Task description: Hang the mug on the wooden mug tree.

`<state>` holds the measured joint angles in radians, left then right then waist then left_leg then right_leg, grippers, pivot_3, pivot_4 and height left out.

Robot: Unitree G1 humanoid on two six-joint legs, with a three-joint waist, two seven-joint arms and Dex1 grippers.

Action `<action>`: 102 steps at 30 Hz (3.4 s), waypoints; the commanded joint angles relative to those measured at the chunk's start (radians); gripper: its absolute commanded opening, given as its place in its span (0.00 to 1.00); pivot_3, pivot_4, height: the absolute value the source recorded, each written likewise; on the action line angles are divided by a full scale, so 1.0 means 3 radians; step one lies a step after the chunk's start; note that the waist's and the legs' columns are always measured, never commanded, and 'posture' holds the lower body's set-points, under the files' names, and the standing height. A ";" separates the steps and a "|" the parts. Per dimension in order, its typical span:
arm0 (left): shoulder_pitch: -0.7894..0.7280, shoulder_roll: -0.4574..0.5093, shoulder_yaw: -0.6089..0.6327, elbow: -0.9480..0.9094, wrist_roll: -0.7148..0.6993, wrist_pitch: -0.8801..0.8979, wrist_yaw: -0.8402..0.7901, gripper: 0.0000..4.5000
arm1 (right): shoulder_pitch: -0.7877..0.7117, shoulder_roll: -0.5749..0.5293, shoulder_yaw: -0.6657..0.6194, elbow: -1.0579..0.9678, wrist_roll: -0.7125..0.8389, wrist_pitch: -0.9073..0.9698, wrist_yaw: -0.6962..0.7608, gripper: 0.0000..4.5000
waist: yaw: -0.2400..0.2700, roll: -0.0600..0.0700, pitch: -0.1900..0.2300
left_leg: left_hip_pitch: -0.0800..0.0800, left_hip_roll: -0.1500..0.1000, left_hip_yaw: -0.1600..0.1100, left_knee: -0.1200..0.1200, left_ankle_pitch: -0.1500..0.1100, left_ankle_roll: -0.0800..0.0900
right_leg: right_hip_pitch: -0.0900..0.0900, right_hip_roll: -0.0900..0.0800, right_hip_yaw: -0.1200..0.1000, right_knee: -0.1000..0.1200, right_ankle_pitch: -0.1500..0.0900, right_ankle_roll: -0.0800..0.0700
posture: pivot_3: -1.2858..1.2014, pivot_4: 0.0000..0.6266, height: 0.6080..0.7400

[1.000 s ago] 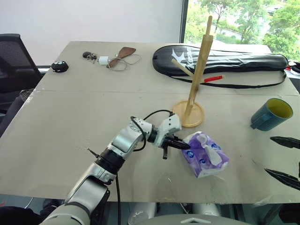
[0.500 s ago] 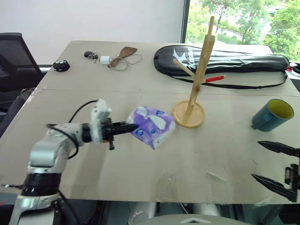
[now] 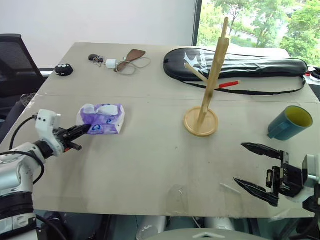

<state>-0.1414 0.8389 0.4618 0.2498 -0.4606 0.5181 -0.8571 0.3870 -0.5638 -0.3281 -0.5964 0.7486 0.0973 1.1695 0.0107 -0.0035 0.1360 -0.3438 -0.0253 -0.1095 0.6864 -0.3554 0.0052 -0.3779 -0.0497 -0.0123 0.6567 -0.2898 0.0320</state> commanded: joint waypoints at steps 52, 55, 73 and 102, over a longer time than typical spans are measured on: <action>0.0670 -0.0254 -0.0566 -0.3103 -0.1563 -0.0036 -0.0817 0.73 | -0.0507 0.0249 -0.0074 0.0861 -0.1334 0.0709 -0.2149 1.00 | -0.0082 0.0009 -0.0007 | 0.0050 -0.0013 0.0010 -0.0047 0.0000 -0.0001 | 0.0002 0.0013 0.0061 0.0001 -0.0001 0.0000 | 0.52 0.24 1.00; 0.0760 -0.0250 -0.0550 -0.3262 -0.1632 -0.0014 -0.0700 0.73 | -0.0670 0.0256 -0.0027 0.0961 -0.1322 0.0715 -0.2142 1.00 | -0.0083 0.0009 -0.0007 | 0.0050 -0.0013 0.0011 -0.0048 0.0000 -0.0001 | 0.0002 0.0013 0.0062 0.0000 -0.0001 0.0000 | 0.52 0.24 1.00; 0.0799 -0.0161 -0.0560 -0.3536 -0.1817 0.0041 -0.0241 0.74 | -0.1021 0.0246 0.0067 0.1036 -0.1218 0.0885 -0.2183 0.36 | -0.0077 0.0011 -0.0005 | 0.0050 -0.0014 0.0012 -0.0048 0.0000 -0.0002 | 0.0001 0.0013 0.0063 -0.0001 -0.0001 0.0000 | 0.52 0.24 1.00; 0.0976 -0.0768 -0.0318 -0.3273 -0.1923 -0.0626 -0.0080 0.74 | -0.2487 -0.0972 0.0282 -0.0144 -0.0023 0.2806 -0.2168 0.01 | -0.0086 0.0002 0.0015 | 0.0046 -0.0014 0.0011 -0.0057 -0.0001 0.0000 | -0.0002 0.0014 0.0063 -0.0017 -0.0001 0.0000 | 0.52 0.24 1.00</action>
<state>0.1321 0.6188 0.3530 -0.7108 -1.0493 0.3620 -0.8619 -0.3305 -0.8387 -0.2447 -0.6376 0.7246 0.9225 0.5055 -0.0151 -0.0030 0.1403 -0.3303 -0.0293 -0.1066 0.6690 -0.3558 0.0053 -0.3785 -0.0456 0.0062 0.6507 -0.2900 0.0321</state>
